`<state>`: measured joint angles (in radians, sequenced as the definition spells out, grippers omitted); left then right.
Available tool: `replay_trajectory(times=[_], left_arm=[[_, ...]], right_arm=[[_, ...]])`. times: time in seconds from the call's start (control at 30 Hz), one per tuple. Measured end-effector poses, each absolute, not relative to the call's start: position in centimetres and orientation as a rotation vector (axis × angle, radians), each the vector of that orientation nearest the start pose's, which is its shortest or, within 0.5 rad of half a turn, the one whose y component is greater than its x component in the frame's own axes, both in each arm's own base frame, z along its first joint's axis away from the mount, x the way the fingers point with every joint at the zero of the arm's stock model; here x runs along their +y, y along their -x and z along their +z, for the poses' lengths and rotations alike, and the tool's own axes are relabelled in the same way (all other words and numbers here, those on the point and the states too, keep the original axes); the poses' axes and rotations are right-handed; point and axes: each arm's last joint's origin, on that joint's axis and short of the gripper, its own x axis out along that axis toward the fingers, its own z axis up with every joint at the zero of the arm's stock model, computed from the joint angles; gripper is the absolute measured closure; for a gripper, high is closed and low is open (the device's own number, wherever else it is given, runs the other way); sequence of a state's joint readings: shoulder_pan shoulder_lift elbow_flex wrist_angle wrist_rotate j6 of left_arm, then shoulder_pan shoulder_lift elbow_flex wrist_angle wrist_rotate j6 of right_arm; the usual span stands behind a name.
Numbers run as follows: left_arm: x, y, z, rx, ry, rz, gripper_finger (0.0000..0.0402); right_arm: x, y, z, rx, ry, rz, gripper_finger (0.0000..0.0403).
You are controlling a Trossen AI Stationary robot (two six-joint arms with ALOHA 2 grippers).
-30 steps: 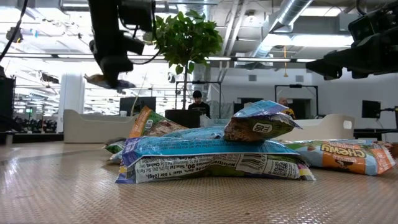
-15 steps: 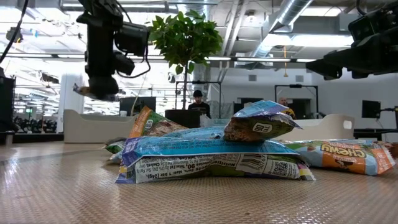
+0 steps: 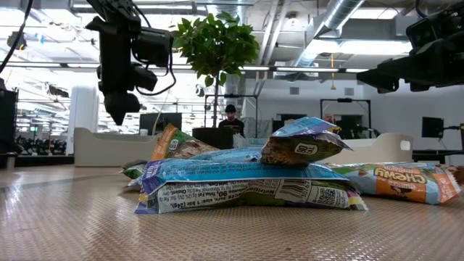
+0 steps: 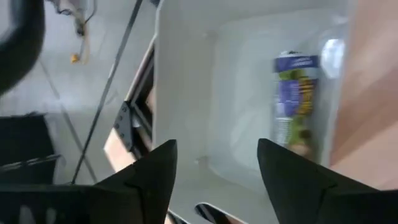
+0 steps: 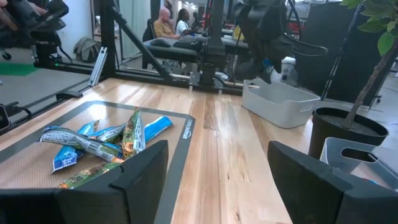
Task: Pick and place Granola Bars by type
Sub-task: Put the blue granola bar into the gray bin
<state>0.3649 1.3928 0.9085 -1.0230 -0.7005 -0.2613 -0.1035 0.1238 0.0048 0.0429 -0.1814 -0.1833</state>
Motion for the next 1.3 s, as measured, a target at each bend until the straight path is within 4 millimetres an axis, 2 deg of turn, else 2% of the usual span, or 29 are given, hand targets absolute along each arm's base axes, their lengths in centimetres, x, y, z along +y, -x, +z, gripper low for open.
replay_trajectory(times=[0.23,0.4,0.67,0.83,1.03,1.3], left_arm=[[6.9,-21.6,22.4,1.258,-0.022,0.842,0.0187],[3.2,-22.8,23.4,1.125,0.012,0.613,0.0187],[-3.7,-24.8,24.2,0.961,0.051,0.098,0.0187],[-7.4,-25.5,24.3,0.857,0.029,-0.060,0.0187],[-11.2,-27.0,22.9,0.772,0.012,-0.176,0.0187],[-14.2,-29.4,19.1,0.819,0.044,-0.190,0.0187]], right_arm=[[-0.6,-10.4,15.9,0.068,0.172,0.085,0.0132],[-0.6,-10.4,15.9,0.068,0.173,0.085,0.0132],[-0.6,-10.4,15.9,0.068,0.172,0.084,0.0132],[-0.6,-10.4,15.9,0.068,0.172,0.084,0.0132],[-0.6,-10.4,15.9,0.068,0.172,0.085,0.0132],[-0.6,-10.4,15.9,0.068,0.173,0.085,0.0132]])
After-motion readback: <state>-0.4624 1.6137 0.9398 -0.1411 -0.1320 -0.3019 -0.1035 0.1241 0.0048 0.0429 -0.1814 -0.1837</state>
